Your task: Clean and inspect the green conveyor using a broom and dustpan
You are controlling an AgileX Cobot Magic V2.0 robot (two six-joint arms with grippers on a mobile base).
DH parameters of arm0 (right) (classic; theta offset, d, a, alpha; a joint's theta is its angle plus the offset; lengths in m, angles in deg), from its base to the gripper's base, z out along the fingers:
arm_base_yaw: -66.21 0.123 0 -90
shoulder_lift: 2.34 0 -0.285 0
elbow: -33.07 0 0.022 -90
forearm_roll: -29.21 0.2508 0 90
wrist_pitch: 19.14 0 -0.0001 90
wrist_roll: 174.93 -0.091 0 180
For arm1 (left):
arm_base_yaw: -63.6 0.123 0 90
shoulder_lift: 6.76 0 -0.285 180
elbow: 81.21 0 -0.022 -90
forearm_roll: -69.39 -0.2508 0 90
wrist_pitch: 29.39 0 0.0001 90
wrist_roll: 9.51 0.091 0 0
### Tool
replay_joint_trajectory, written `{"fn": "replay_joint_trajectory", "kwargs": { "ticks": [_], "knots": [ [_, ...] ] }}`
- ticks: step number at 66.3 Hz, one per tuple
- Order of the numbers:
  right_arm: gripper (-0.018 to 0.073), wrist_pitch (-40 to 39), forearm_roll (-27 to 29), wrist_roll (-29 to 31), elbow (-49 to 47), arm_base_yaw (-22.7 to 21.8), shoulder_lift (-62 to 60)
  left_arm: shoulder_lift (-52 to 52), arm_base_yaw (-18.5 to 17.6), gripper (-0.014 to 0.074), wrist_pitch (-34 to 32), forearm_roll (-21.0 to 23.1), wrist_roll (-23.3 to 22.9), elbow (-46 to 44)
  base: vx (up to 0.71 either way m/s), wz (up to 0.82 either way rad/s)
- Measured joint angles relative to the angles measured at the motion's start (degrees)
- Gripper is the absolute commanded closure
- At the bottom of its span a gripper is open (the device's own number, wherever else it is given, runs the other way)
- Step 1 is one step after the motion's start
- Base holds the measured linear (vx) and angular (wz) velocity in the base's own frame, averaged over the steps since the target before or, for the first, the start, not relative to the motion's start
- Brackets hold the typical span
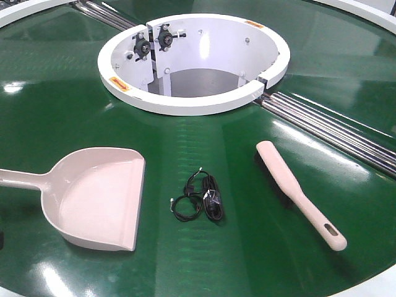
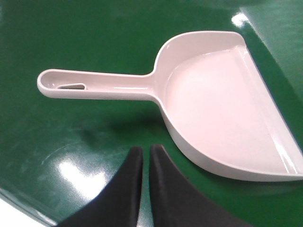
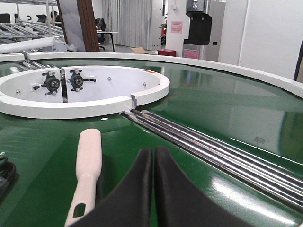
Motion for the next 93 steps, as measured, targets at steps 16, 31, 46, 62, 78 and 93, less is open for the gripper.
{"fn": "replay_joint_trajectory", "kwargs": {
  "ticks": [16,31,46,62,78,93],
  "knots": [
    [0.0568,0.0,0.0,0.0,0.0,0.0,0.0,-0.2,0.0,0.0195,-0.6,0.0,0.0,-0.5,0.0,0.0],
    [0.0568,0.0,0.0,0.0,0.0,0.0,0.0,-0.2,0.0,0.0043,-1.5,0.2,0.0,-0.7,0.0,0.0],
    [0.0568,0.0,0.0,0.0,0.0,0.0,0.0,-2.6,0.0,0.0045,5.5,0.7,1.3,-8.3,0.0,0.0],
    [0.0568,0.0,0.0,0.0,0.0,0.0,0.0,-19.8,0.0,0.0045,26.9,0.0,15.3,-33.2,0.0,0.0],
    [0.0568,0.0,0.0,0.0,0.0,0.0,0.0,-36.4,0.0,0.0045,38.3,3.7,37.8,-48.4,0.0,0.0],
    [0.0568,0.0,0.0,0.0,0.0,0.0,0.0,-44.2,0.0,0.0069,40.8,2.5,52.0,-51.4,0.0,0.0]
  ]
}}
